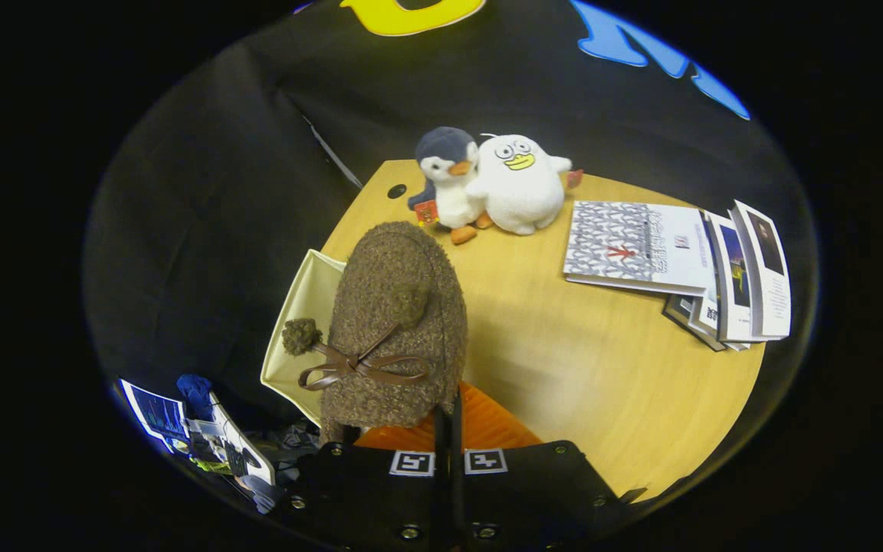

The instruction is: Open the storage box then place both shoes into the box .Put the left shoe in first, then the right shoe, with the right side of both shoes facing outward in a uniform manner.

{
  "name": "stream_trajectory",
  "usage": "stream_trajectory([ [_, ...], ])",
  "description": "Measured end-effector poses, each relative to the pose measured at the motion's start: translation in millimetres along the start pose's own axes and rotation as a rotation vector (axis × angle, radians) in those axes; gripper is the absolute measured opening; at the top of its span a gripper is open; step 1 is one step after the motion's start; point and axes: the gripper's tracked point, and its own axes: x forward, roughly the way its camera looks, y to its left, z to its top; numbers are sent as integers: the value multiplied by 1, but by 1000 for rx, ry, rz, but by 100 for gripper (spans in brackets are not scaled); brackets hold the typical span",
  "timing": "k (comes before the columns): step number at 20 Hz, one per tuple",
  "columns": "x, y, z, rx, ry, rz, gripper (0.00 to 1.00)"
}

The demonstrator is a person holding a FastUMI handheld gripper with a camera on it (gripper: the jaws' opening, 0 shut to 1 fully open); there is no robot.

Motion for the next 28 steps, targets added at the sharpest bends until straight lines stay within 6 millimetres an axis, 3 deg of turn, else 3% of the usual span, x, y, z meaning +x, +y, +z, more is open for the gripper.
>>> stream_trajectory([
  [6, 48, 67, 32, -90, 40, 34, 0],
  [13, 119, 118, 26, -166, 147, -6, 0],
  [18, 159, 131, 12, -204, 218, -55, 0],
  [23, 179, 129, 4, -190, 244, -109, 1],
  [24, 180, 135, 4, -177, 241, -83, 4],
  [26, 177, 137, 1, -148, 243, -59, 20],
  [27, 170, 138, 4, -143, 227, -52, 20],
  [28, 165, 138, 7, -146, 213, -51, 31],
])
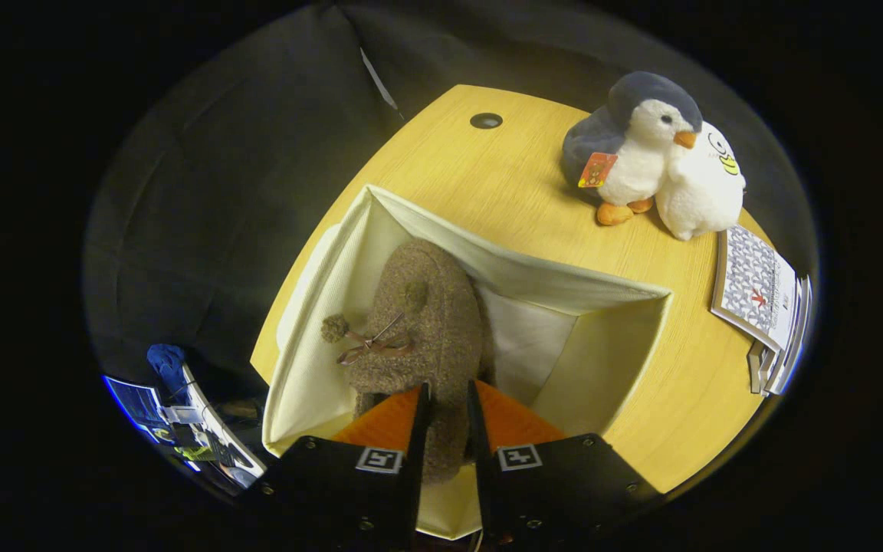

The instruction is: Open the storage box then place both shoes into the box .Put the left shoe in first, then the right shoe, with the right side of both shoes facing outward in a uniform manner.

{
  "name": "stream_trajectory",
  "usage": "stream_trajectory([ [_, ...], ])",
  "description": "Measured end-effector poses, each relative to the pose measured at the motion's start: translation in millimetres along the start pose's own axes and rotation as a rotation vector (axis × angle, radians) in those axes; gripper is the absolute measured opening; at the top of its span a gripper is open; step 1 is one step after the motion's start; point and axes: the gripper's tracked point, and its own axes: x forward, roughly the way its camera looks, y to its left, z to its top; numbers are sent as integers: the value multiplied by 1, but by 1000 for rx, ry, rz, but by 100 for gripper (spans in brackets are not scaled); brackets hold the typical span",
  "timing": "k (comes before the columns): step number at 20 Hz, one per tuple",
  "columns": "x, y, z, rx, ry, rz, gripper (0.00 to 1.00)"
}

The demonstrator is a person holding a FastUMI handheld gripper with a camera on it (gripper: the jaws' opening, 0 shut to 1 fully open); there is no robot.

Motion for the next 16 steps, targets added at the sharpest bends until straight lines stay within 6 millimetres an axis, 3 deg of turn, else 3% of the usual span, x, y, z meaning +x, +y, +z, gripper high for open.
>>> stream_trajectory([
  [1, -9, 1, 0, -7, -14, 7, 37],
  [3, -28, 11, -3, -19, -42, 57, 65],
  [4, -43, 12, -4, -24, -61, 75, 88],
  [5, -57, 12, -2, -21, -94, 89, 96],
  [10, -126, -14, 8, 14, -359, 85, 98],
  [16, -250, -68, 5, 86, -731, -25, 98],
])
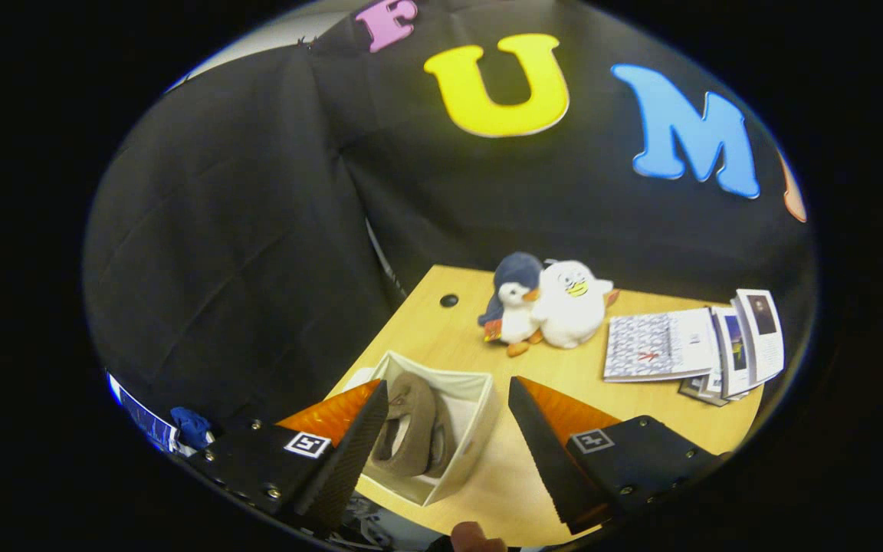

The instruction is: Open the storage box then place both shoes into the box .Put the left shoe in first, then the right shoe, with the right side of both shoes facing outward in a uniform manner.

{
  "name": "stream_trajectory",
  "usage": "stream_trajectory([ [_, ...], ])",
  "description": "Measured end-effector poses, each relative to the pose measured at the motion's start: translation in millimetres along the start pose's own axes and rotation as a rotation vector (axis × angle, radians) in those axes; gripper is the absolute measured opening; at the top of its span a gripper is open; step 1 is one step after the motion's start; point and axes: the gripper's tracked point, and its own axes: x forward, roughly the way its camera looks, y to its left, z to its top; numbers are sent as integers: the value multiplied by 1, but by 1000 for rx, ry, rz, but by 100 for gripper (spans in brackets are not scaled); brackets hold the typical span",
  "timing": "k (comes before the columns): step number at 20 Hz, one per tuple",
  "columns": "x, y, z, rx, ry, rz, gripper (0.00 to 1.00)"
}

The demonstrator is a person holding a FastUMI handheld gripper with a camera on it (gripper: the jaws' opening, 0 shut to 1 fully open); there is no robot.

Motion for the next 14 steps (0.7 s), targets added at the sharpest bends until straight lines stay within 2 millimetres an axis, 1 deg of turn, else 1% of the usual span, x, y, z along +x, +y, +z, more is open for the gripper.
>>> stream_trajectory([
  [3, -60, -28, 39, 1, -171, -83, 98],
  [5, -98, -57, 64, 0, -304, -164, 98],
  [6, -118, -73, 73, -6, -348, -216, 98],
  [7, -138, -86, 79, -5, -379, -256, 98],
  [10, -183, -114, 88, 25, -483, -333, 98],
  [12, -213, -131, 99, 15, -574, -406, 98],
  [14, -244, -134, 102, 21, -654, -447, 98],
])
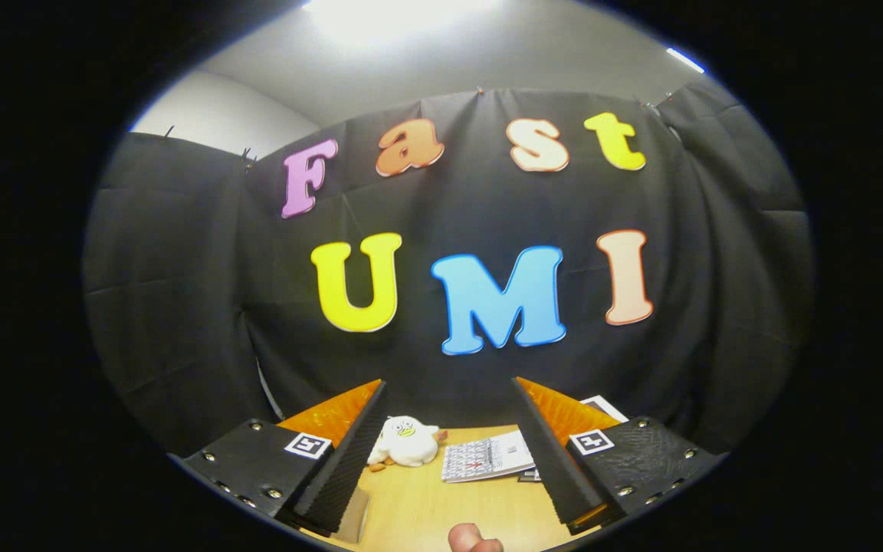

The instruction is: Open the storage box then place both shoes into the box .Put the left shoe in first, then the right shoe, with the right side of both shoes facing outward in a uniform manner.

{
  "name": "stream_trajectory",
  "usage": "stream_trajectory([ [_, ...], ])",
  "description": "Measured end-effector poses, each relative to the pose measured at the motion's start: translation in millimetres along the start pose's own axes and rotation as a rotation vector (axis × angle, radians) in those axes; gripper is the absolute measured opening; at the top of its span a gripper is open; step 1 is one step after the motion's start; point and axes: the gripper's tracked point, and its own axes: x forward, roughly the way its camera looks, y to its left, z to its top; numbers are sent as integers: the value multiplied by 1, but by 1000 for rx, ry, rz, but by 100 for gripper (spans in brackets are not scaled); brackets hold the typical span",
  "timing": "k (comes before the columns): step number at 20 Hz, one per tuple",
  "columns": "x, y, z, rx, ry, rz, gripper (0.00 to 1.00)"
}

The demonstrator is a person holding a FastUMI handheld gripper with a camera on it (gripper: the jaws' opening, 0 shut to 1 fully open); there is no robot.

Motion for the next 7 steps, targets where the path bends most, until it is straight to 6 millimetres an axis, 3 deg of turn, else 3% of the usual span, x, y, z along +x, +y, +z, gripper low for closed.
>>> stream_trajectory([
  [2, -23, -14, 6, -7, -22, -28, 98],
  [7, -78, -25, 10, -43, -56, -24, 97],
])
